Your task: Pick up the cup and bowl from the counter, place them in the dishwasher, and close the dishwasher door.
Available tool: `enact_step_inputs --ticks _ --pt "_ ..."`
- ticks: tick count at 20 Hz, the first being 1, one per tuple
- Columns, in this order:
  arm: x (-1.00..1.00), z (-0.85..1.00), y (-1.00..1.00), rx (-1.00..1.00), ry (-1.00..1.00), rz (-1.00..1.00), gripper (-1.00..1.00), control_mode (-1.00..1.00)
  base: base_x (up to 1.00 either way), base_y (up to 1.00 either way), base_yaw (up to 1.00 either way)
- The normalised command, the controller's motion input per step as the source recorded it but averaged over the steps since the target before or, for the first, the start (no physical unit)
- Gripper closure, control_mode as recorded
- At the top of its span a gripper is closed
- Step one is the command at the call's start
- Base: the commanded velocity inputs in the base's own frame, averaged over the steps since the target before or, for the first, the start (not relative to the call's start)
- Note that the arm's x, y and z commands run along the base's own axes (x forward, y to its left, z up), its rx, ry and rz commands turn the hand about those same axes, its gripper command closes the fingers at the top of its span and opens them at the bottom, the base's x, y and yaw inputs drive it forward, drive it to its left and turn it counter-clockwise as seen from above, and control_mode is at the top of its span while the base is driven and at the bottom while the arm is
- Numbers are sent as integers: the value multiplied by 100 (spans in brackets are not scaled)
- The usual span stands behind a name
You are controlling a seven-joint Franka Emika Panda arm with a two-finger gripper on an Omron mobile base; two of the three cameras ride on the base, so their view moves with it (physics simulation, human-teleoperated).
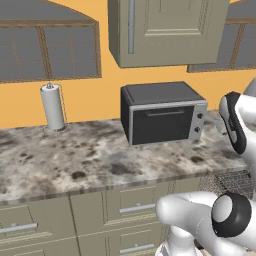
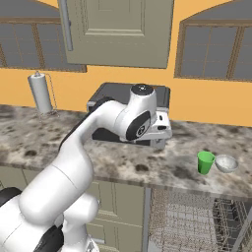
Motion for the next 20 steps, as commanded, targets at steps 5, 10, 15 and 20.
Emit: enact_step_inputs --ticks 5,10,15,20 --pt "1 -11 -34 -1 0 0 -100 -100 0 0 0" --pt "1 -14 -34 0 0 0 -100 -100 0 0 0" --pt "6 -21 -34 0 0 0 -100 -100 0 0 0" --pt "24 -24 -29 -1 0 0 -100 -100 0 0 0"
